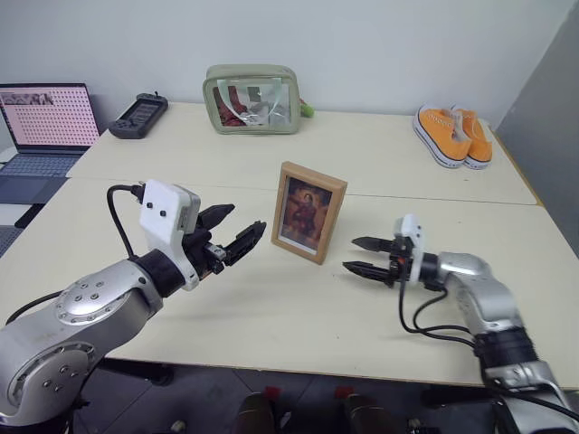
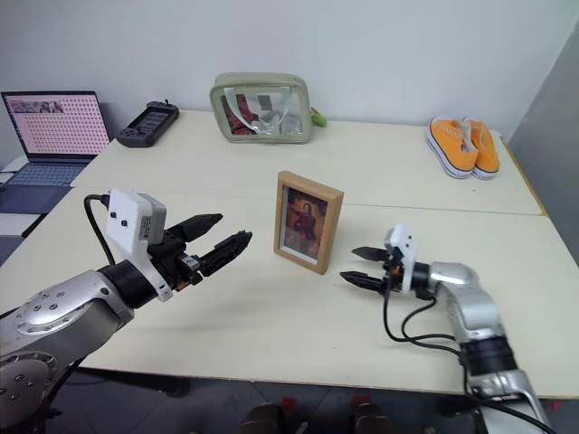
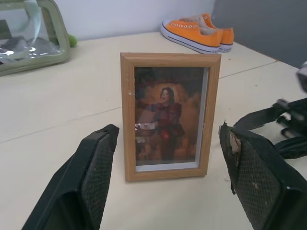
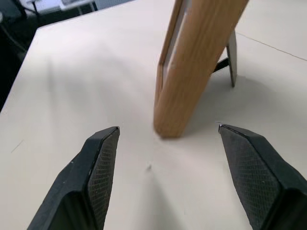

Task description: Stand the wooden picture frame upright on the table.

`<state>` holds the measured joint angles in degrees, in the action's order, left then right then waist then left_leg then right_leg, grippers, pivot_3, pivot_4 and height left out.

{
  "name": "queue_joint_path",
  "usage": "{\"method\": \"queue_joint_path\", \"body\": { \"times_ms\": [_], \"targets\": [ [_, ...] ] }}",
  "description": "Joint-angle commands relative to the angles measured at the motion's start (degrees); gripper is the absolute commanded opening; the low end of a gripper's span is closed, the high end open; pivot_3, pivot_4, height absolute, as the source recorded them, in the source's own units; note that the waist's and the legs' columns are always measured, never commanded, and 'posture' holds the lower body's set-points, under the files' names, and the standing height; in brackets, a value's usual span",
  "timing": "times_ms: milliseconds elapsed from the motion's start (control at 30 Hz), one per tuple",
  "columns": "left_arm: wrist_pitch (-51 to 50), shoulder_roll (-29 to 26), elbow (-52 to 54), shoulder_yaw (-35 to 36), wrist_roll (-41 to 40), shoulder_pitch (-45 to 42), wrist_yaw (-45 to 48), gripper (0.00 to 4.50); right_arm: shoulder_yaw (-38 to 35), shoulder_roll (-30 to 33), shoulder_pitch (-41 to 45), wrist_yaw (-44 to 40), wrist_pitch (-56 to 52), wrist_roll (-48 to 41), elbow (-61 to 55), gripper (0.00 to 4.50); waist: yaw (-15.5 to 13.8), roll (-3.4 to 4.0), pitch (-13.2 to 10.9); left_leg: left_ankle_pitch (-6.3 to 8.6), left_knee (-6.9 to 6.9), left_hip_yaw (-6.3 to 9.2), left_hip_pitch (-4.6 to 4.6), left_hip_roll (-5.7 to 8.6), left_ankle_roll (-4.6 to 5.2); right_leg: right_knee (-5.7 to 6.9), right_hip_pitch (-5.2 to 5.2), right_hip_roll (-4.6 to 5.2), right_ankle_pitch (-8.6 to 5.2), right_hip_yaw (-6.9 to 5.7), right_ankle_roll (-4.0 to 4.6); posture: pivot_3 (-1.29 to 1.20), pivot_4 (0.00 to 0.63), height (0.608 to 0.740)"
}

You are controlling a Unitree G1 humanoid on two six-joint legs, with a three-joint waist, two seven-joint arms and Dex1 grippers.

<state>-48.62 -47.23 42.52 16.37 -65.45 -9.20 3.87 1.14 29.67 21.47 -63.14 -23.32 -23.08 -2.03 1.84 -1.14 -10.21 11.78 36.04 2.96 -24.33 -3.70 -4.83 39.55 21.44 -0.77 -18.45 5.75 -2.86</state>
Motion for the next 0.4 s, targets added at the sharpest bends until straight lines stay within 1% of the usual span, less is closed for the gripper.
{"method": "queue_joint_path", "body": {
  "times_ms": [33,100,133,400],
  "targets": [
    [2.26,0.09,-0.59,-0.38,4.28,0.44,3.11,3.62,-6.18,1.84,-2.16,5.05,-9.43,-9.25,-14.18,3.49,0.32,0.02,-0.02,0.0,0.0,0.0,0.0,-0.02,0.0,0.0,0.0,-0.04,0.0,0.02,0.0,0.0,0.15,0.74],
    [4.78,0.61,-1.11,-0.56,8.82,0.9,4.18,3.62,-7.94,1.72,-2.95,8.35,-12.56,-11.79,-17.48,3.49,0.37,0.03,-0.02,0.0,-0.01,0.0,0.04,-0.03,0.0,0.02,0.0,-0.05,0.0,0.02,0.0,0.0,0.15,0.74],
    [5.18,1.03,-1.67,-0.52,9.81,0.92,4.48,3.62,-8.41,1.62,-3.2,9.6,-13.58,-12.61,-18.77,3.49,0.34,0.03,-0.02,0.0,-0.02,0.0,0.04,-0.03,0.0,0.01,0.0,-0.05,0.0,0.03,0.0,0.0,0.15,0.74],
    [4.95,2.16,-3.95,-2.25,12.09,-0.41,10.01,3.62,-9.26,1.31,-3.32,15.15,-16.77,-16.56,-22.66,3.49,0.02,0.01,-0.03,0.0,-0.01,-0.01,-0.02,-0.01,0.0,-0.09,-0.01,-0.03,0.0,0.02,0.0,0.0,0.15,0.74]
  ]
}}
